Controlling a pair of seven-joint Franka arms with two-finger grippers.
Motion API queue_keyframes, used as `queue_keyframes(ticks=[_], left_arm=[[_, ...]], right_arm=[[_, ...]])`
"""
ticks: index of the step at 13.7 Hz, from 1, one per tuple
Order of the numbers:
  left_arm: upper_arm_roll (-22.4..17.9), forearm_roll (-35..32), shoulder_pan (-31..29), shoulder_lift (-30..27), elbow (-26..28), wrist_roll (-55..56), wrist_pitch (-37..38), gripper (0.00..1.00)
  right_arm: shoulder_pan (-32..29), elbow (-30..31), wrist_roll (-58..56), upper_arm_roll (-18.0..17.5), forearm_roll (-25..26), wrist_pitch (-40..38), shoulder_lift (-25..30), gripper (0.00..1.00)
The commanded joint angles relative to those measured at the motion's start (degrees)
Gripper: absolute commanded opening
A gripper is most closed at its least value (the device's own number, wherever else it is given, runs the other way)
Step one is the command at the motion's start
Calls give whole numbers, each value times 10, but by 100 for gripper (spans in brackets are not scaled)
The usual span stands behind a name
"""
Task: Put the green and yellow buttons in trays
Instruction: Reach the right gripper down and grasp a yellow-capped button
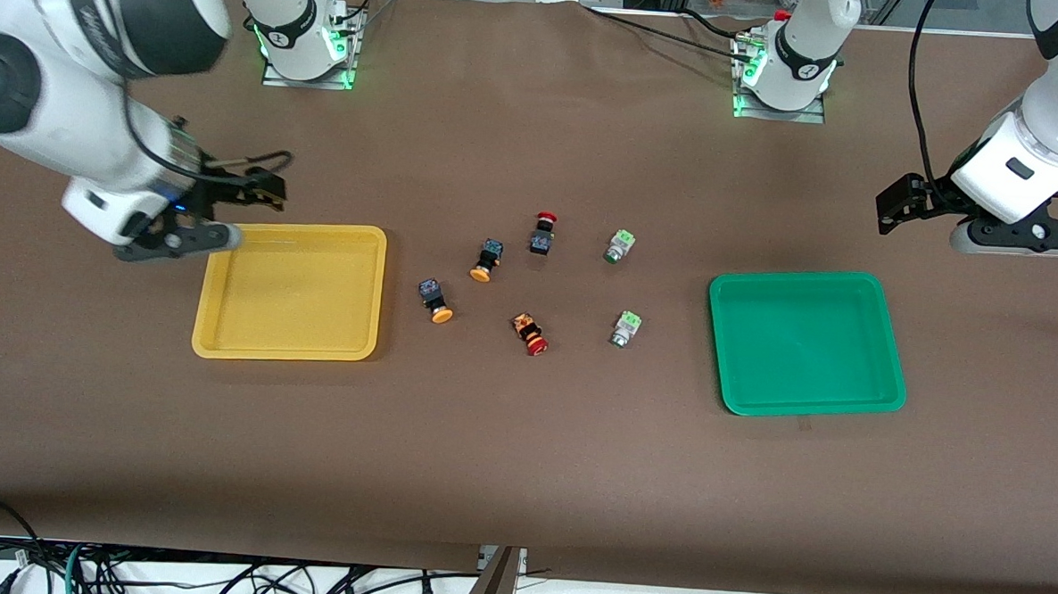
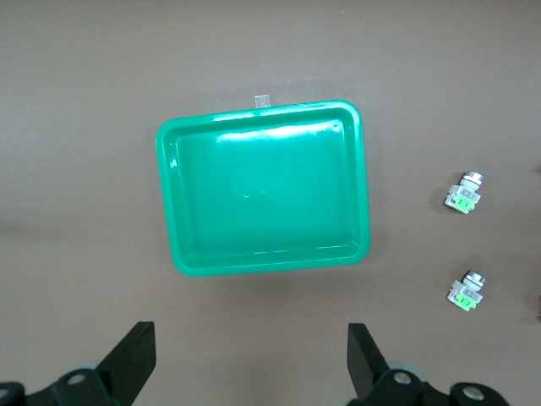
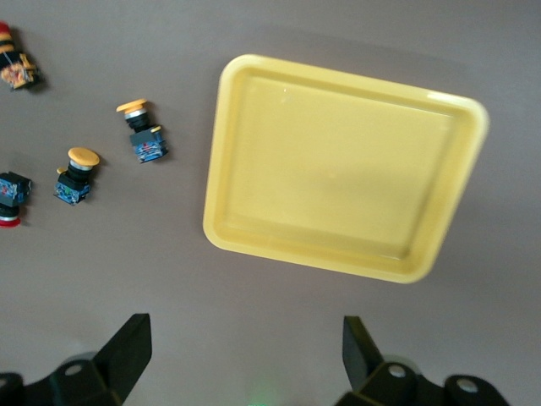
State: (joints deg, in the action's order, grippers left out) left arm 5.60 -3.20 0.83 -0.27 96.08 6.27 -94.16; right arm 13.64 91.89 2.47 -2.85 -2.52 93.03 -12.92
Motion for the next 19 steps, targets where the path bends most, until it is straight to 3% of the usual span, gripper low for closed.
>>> queue_keyframes(ticks=[1,4,9,13,15,19], left_arm=[[-2,15,3,-4,-2,-5,6,100],[-2,15,3,-4,-2,-5,6,100],[5,14,2,0,-12,-7,11,100],[5,14,2,3,-17,-6,25,100],[6,14,2,3,-17,-6,28,100],[6,14,3,3,-18,-6,28,100]], right_arm=[[41,44,14,0,-5,96,-44,100],[97,101,79,-1,-13,244,-93,100],[150,110,117,0,-13,386,-191,100],[154,134,117,-1,-13,472,-231,99],[154,140,117,-1,-13,486,-236,88],[153,140,120,-1,-13,482,-234,36]])
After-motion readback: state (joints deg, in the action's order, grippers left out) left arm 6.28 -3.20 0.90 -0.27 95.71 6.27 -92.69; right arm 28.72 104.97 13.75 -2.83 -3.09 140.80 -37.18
